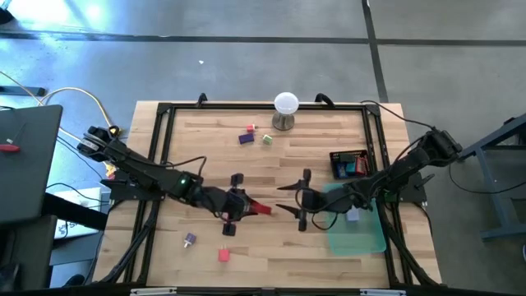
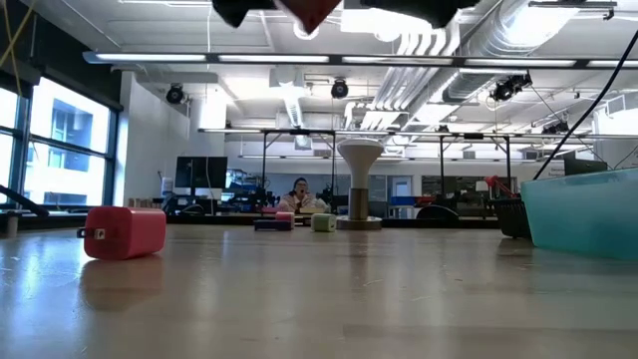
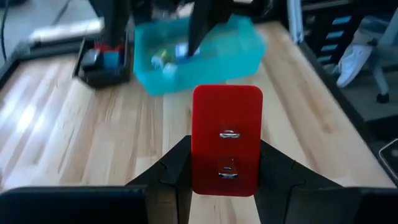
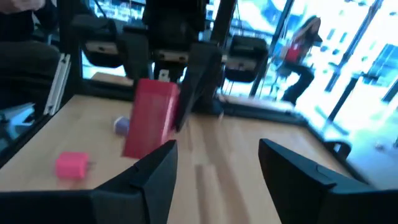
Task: Pick & Place Office items
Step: Put the red charger adapter into the green bin
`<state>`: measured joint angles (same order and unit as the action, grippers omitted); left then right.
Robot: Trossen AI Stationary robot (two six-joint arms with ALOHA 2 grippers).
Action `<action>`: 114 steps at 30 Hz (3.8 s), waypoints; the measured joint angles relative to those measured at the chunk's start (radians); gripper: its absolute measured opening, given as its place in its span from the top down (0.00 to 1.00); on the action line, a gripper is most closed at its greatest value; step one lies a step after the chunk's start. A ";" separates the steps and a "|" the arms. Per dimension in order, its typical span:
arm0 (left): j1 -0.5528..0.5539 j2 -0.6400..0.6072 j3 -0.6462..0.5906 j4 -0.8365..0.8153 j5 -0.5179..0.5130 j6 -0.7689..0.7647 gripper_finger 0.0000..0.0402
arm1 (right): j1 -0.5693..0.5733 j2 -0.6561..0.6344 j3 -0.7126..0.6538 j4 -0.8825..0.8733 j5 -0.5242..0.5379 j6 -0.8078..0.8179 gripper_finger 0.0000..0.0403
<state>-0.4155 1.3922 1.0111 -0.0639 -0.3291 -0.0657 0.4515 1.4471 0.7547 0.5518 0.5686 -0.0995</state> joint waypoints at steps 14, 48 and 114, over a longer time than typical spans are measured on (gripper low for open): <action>-0.029 0.000 0.000 0.241 -0.254 0.232 0.72 | 0.046 -0.016 0.000 0.218 0.016 -0.312 0.47; -0.020 0.018 -0.001 0.365 -0.149 0.219 0.72 | -0.013 0.002 0.000 0.224 -0.152 -0.214 0.29; 0.041 0.066 0.000 0.088 -0.079 0.018 0.27 | 0.174 -0.311 0.000 -1.528 0.469 1.460 0.73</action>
<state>-0.3750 1.4580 1.0107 0.0242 -0.4084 -0.0481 0.6254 1.1366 0.7544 -0.9760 1.0372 1.3604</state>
